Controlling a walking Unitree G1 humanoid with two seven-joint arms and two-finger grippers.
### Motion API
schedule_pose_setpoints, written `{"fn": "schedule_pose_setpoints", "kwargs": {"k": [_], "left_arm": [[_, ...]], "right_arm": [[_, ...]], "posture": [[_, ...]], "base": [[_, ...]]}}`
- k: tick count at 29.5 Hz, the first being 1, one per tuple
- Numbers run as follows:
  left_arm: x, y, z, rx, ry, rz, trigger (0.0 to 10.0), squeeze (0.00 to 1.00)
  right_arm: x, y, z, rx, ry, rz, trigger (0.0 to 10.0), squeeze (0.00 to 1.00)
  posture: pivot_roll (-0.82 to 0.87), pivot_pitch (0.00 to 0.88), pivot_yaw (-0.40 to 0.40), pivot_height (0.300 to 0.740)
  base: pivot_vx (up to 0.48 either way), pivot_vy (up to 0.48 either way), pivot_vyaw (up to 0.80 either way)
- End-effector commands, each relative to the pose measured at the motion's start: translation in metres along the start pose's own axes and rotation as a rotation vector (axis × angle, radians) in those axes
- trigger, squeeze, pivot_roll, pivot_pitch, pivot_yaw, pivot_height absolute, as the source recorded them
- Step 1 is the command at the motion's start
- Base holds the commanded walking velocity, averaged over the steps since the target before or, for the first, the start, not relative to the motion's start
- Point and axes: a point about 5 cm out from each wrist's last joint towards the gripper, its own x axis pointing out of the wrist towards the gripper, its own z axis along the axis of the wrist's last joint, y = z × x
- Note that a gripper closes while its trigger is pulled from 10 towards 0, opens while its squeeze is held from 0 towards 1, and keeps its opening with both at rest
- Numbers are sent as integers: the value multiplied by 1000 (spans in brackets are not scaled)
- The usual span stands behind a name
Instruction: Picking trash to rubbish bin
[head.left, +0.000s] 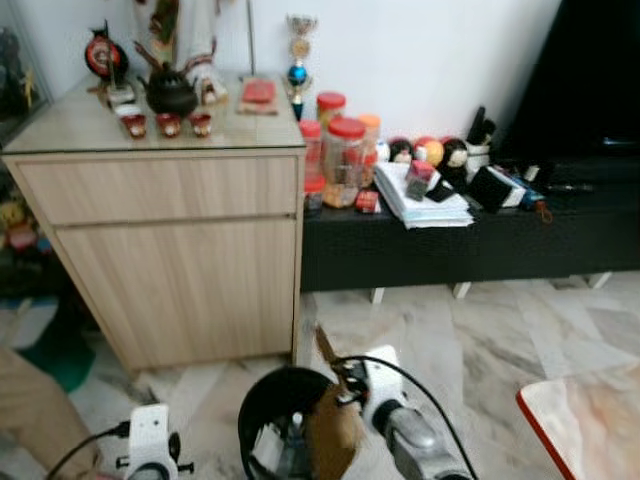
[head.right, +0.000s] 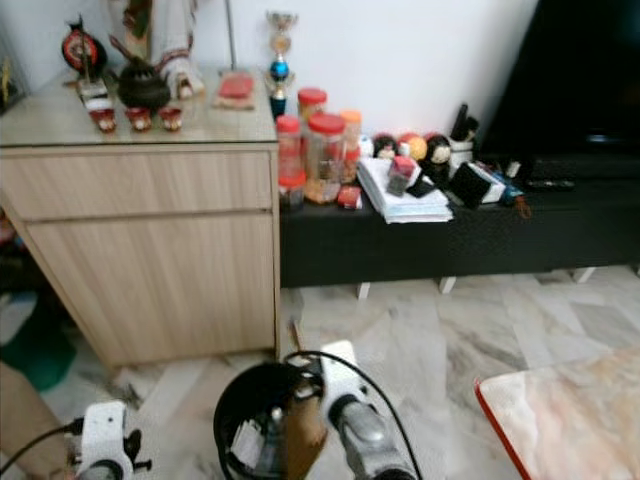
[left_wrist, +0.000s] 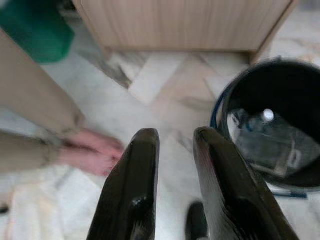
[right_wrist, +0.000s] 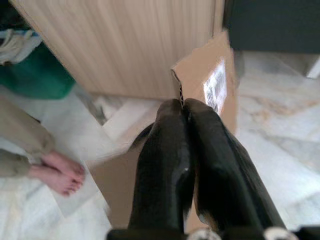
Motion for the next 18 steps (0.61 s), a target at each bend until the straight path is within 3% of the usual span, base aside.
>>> {"fn": "schedule_pose_setpoints", "kwargs": {"k": [1,6,11,18], "left_arm": [[0,-8,0,-15,-4,-18,10000,0],[0,-8,0,-14,-5,-20,10000,0],[0,-8,1,-12,-8,-21,10000,0],[1,-9,1,-9,-9,-25,10000,0]], "right_arm": [[-5,-12,-3,-8,8,-30,10000,0],[-6,-11,-5,-13,12,-17,10000,0],[-8,-11,-11,-23,35,-16,10000,0],[-10,-15,-15,-11,48,-32,10000,0]], "posture": [[74,24,-46,740],[73,25,-45,740],[73,25,-45,740],[73,25,-45,740]], "base": [[300,0,0],[288,0,175],[147,0,800],[0,0,0]]}}
